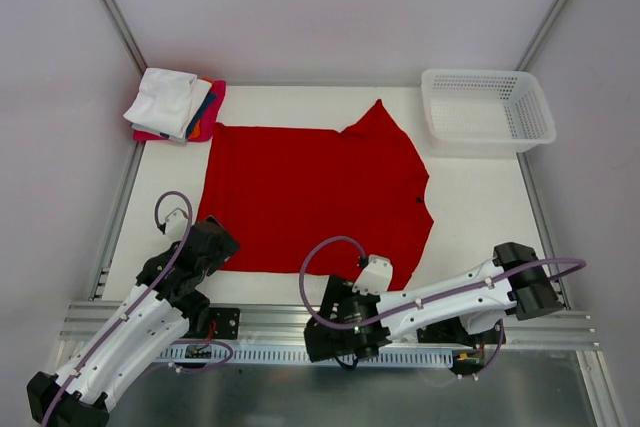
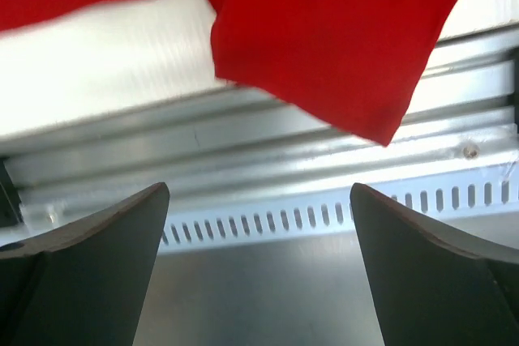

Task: Fold and stack the t-shirts
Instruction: Grap the side of the flattened tshirt closest away from the robot with both arms

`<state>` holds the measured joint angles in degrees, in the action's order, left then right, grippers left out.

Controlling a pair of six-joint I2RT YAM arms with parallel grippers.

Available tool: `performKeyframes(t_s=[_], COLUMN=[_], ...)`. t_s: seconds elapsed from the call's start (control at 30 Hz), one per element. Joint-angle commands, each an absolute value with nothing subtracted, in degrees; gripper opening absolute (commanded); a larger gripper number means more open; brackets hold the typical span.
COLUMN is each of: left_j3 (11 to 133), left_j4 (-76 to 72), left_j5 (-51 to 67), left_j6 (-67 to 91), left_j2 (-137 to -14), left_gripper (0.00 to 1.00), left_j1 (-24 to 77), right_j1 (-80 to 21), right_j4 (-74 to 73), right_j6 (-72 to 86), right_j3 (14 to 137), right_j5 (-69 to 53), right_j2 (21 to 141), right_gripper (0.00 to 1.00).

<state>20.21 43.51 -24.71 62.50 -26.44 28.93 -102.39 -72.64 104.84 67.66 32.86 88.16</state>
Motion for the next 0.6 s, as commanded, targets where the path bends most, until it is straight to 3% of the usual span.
performKeyframes(t_s=[0.0, 0.27, 0.43, 0.57], left_j3=[21.9, 21.9, 21.9, 21.8], left_j4=[43.9, 43.8, 43.7, 43.7], left_j5=[-26.5, -26.2, -26.5, -26.5], left_j6=[62.8, 62.7, 62.6, 62.5], left_j2=[-27.2, -26.9, -26.7, -26.6], left_gripper=[0.99, 0.99, 0.99, 0.99], left_j1=[29.4, 29.9, 30.2, 30.5], right_j1=[-106.7, -108.8, -105.5, -102.5], right_j4=[-94.7, -83.5, -83.4, -73.9], right_j6=[123.8, 135.2, 134.6, 130.1], right_j3=[70.1, 48.0, 44.2, 41.4], right_j5=[33.6, 29.2, 26.7, 28.9], right_j2=[90.6, 83.3, 85.2, 85.8], right_gripper=[1.00, 0.98, 0.98, 0.97])
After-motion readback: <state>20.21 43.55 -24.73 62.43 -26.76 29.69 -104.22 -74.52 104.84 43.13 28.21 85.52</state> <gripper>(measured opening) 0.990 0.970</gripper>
